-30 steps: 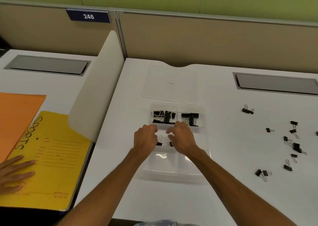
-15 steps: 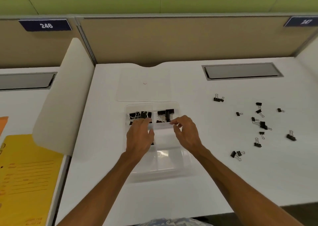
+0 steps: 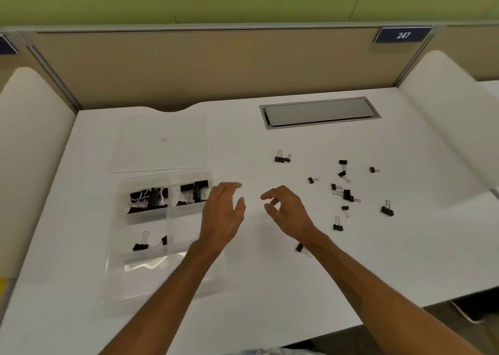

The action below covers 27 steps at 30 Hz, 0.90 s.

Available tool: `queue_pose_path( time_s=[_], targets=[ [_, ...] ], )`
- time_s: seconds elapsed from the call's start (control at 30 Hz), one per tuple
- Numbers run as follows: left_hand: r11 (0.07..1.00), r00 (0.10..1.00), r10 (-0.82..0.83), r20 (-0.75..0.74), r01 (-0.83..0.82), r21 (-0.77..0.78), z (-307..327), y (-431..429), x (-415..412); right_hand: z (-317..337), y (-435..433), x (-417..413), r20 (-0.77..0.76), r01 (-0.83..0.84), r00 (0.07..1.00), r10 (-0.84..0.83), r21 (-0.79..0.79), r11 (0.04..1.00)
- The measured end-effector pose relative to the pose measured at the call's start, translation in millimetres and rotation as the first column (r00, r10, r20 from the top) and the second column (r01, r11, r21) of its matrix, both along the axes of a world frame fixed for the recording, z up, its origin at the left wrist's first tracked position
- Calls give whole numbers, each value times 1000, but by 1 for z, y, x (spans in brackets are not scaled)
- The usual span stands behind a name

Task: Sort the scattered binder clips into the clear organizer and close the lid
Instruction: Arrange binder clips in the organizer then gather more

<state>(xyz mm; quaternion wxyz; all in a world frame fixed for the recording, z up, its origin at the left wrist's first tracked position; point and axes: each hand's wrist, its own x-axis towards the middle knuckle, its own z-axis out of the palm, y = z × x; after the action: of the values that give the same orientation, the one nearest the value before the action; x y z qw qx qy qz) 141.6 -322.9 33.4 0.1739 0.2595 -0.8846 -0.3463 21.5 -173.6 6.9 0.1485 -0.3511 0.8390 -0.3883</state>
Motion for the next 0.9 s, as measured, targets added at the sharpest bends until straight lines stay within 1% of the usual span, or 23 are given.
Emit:
queue_pose_path(
  time_s=[0.13, 0.3, 0.4, 0.5, 0.67, 0.83, 0.9],
  targets=[
    [998, 999, 19, 36, -21, 56, -12, 28, -47, -3, 33, -40, 45, 34, 998, -35, 13, 999],
    [992, 981, 25, 194, -49, 118, -36, 45, -107, -11, 65, -84, 185, 141, 973, -136, -17, 990],
    [991, 967, 4, 256, -38, 128, -50, 47, -140, -20, 79, -104, 256, 162, 956, -146, -42, 986],
    [996, 959, -29, 281, 3, 92, -63, 43, -172, -28, 92, -119, 300, 175, 942, -148, -65, 982],
    [1000, 952, 0, 306, 0, -1, -76, 36, -214, -35, 107, -133, 374, 189, 915, -153, -61, 980],
    [985, 940, 12, 342, 48, -165, -85, 30, -242, -37, 116, -135, 417, 178, 899, -132, -73, 981],
    [979, 941, 41, 337, 30, -203, -86, 29, -249, -39, 116, -136, 421, 170, 899, -123, -76, 982]
  ],
)
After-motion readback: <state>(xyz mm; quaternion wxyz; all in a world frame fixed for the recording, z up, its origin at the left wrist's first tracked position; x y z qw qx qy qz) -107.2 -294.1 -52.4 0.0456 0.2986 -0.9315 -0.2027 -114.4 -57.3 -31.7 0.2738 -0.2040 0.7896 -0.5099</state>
